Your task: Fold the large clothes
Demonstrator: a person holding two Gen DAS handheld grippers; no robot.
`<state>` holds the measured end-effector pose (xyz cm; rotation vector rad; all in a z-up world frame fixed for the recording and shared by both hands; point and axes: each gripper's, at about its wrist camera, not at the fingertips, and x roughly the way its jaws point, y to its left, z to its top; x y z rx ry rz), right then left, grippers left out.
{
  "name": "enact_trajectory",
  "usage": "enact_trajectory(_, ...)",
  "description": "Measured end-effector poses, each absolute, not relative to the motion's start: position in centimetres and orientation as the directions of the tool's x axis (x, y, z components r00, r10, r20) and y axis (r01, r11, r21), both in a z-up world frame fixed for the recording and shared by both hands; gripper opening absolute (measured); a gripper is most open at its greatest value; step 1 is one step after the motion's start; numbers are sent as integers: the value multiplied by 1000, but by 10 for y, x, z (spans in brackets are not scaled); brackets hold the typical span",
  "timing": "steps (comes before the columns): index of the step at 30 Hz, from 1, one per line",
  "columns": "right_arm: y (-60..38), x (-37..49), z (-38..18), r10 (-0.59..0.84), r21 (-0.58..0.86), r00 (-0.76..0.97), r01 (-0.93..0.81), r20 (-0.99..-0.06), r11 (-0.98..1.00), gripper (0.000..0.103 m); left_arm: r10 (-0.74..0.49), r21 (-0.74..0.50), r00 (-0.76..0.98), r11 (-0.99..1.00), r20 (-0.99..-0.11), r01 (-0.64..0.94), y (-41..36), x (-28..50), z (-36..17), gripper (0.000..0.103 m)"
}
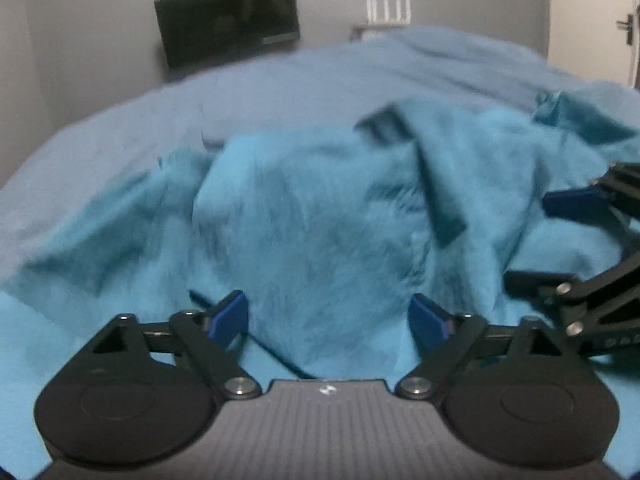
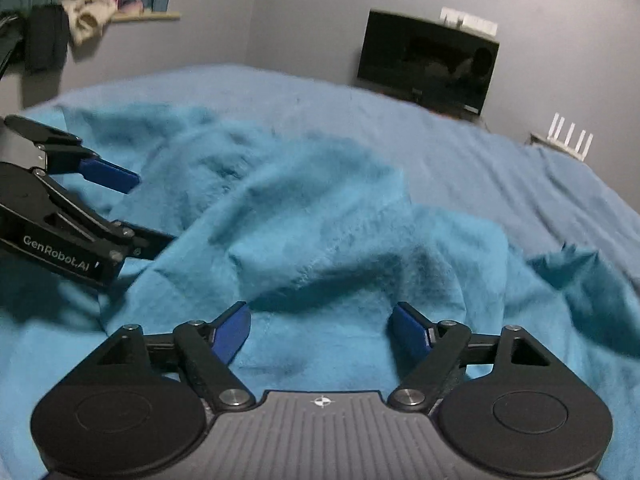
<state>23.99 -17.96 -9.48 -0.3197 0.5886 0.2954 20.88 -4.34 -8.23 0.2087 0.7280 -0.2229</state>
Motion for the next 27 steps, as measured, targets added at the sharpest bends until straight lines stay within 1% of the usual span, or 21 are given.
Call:
enact_trajectory(2, -178, 240, -97, 180, -209, 792, -360, -583, 909, 81, -134, 84, 720, 962, -681, 258, -40, 213, -84, 94)
enact_trajectory(4, -177, 233, -91, 182, -216, 809, -354, -559, 910, 80, -139, 66, 722, 967, -678, 247, -36, 213, -83, 95)
enact_trajectory(8, -193, 216, -73, 229, -145, 872, -319, -433, 937, 82, -136, 60, 724, 969, -676, 238, -33, 210, -84, 95)
enact_trajectory(10, -202, 215, -65, 193, -122, 896, -261, -400, 958, 82, -131, 68, 726, 969, -675, 239, -34, 210, -83, 95)
enact_trajectory(13, -216, 222, -66, 88, -125, 908, -151, -410, 981, 82, -133, 66, 726, 969, -675, 238, -32, 207, -84, 95)
enact_trajectory(14, -221, 227, -68, 58, -109, 900, -116, -433, 987, 81, -134, 63, 725, 969, -675, 238, -32, 207, -84, 95)
enact_trajectory(15, -228, 236, -73, 30, -85, 880, -80, -474, 993, 81, -135, 61, 724, 969, -676, 238, -33, 209, -84, 95)
enact_trajectory(16, -235, 241, -79, 16, -69, 862, -59, -507, 996, 83, -133, 62, 723, 969, -677, 237, -33, 209, -85, 95)
enact_trajectory(18, -246, 250, -89, 46, -1, 846, -55, -531, 998, 87, -133, 62, 722, 970, -679, 237, -33, 209, -86, 95)
enact_trajectory(19, -247, 251, -91, 47, 6, 846, -52, -531, 999, 88, -133, 61, 721, 970, -679, 237, -33, 211, -86, 95)
enact_trajectory(21, -244, 252, -91, 39, -7, 849, -51, -526, 999, 89, -135, 57, 721, 970, -680, 236, -33, 212, -86, 96)
enact_trajectory(23, -244, 250, -91, 36, -13, 851, -51, -524, 999, 92, -137, 50, 721, 972, -679, 232, -31, 211, -86, 97)
enact_trajectory(25, -246, 248, -95, 39, -4, 851, -49, -523, 999, 94, -134, 45, 724, 974, -677, 222, -30, 211, -86, 102)
enact_trajectory(27, -249, 242, -95, 41, 3, 850, -47, -526, 999, 96, -140, 21, 722, 978, -678, 208, -28, 211, -87, 103)
